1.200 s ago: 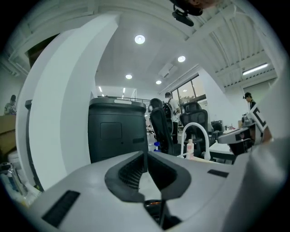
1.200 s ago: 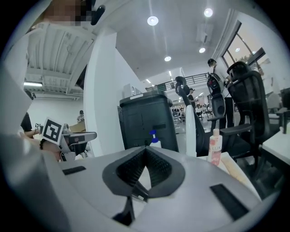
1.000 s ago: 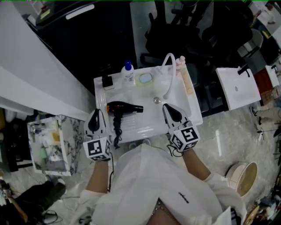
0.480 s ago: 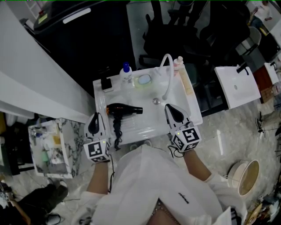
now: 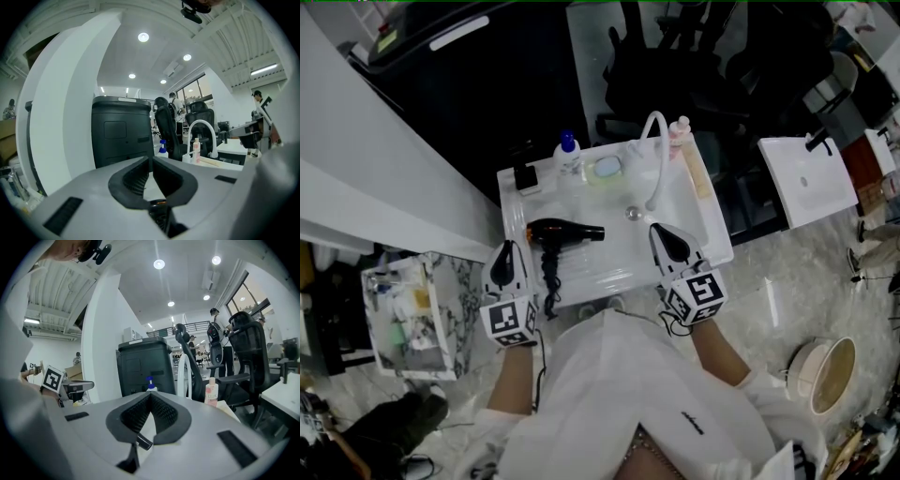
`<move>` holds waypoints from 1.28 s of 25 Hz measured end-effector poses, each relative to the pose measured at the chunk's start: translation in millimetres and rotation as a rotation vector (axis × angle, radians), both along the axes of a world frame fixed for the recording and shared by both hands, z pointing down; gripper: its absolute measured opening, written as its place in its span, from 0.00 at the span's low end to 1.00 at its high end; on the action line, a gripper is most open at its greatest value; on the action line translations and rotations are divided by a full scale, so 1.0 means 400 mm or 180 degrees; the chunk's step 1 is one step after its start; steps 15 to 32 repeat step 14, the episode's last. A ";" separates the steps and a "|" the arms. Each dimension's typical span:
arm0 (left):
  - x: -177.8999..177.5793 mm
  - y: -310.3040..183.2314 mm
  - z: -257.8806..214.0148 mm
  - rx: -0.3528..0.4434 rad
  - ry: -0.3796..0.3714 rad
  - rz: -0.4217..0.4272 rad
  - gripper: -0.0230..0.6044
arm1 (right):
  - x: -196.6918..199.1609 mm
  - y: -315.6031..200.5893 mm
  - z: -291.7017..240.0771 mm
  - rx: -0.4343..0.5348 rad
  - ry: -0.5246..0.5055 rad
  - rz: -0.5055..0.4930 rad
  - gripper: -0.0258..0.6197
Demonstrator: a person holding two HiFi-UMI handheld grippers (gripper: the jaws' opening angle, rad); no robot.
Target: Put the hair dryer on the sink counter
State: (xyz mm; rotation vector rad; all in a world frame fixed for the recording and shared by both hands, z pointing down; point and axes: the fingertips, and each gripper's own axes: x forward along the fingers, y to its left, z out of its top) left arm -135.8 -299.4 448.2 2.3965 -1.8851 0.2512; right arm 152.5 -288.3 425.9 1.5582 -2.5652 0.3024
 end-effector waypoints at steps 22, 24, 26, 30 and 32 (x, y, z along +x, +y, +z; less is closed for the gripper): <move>0.022 -0.015 0.039 -0.0257 -0.0017 0.0102 0.11 | -0.003 -0.007 0.006 -0.0031 -0.0015 0.0012 0.07; 0.022 -0.015 0.039 -0.0257 -0.0017 0.0102 0.11 | -0.003 -0.007 0.006 -0.0031 -0.0015 0.0012 0.07; 0.022 -0.015 0.039 -0.0257 -0.0017 0.0102 0.11 | -0.003 -0.007 0.006 -0.0031 -0.0015 0.0012 0.07; 0.022 -0.015 0.039 -0.0257 -0.0017 0.0102 0.11 | -0.003 -0.007 0.006 -0.0031 -0.0015 0.0012 0.07; 0.022 -0.015 0.039 -0.0257 -0.0017 0.0102 0.11 | -0.003 -0.007 0.006 -0.0031 -0.0015 0.0012 0.07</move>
